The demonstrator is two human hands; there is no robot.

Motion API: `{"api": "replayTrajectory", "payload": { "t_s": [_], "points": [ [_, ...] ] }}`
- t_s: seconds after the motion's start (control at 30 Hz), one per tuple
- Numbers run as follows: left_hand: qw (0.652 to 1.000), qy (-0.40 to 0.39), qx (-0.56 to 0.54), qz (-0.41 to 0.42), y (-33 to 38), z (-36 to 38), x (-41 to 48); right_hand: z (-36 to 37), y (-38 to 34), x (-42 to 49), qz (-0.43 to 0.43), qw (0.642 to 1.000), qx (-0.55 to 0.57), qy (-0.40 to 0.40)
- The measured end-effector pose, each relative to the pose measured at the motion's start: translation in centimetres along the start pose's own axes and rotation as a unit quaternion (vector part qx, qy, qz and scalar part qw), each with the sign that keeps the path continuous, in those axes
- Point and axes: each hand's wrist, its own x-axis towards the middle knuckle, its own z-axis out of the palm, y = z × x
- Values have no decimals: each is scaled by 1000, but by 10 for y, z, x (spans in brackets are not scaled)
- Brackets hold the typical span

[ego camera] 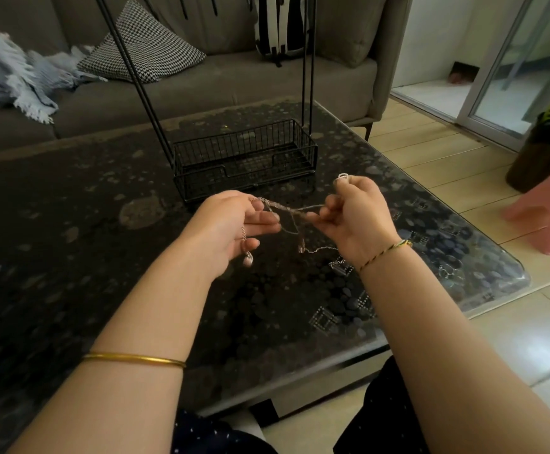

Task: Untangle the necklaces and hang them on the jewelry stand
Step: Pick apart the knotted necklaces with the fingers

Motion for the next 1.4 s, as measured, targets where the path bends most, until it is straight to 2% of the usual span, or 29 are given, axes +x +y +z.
{"api": "replayTrajectory", "payload": {
  "t_s": [0.13, 0.3, 0.43, 0.57, 0.73, 0.87, 1.0, 1.13, 1.4],
  "points": [
    [999, -1, -33, 11, -1, 0, 0, 6, 4, -2, 13, 998, -29, -53],
    [998, -9, -57, 15, -2, 2, 0, 10, 6, -3, -6, 995, -66, -74],
    [999, -9, -24, 22, -4, 2, 3, 11, 4, -6, 0, 993, -65, -95],
    [1000, -8, 1, 17, -6, 2, 5, 10, 3, -7, -18, 994, -70, -80],
    [1000, -8, -22, 8, -6, 2, 7, 9, 3, -8, -46, 990, -125, -56],
    [1000, 1, 4, 18, -7, 2, 9, 8, 5, -8, -68, 977, -199, -39],
    [999, 21, 27, 37, -6, 2, 10, 10, 6, -12, -64, 953, -279, -102],
    [997, 38, 43, 57, -7, 2, 12, 13, 6, -19, -74, 938, -299, -156],
    [992, 51, 86, 72, -4, 5, 8, 8, 5, -14, -122, 927, -321, -149]
  ]
}}
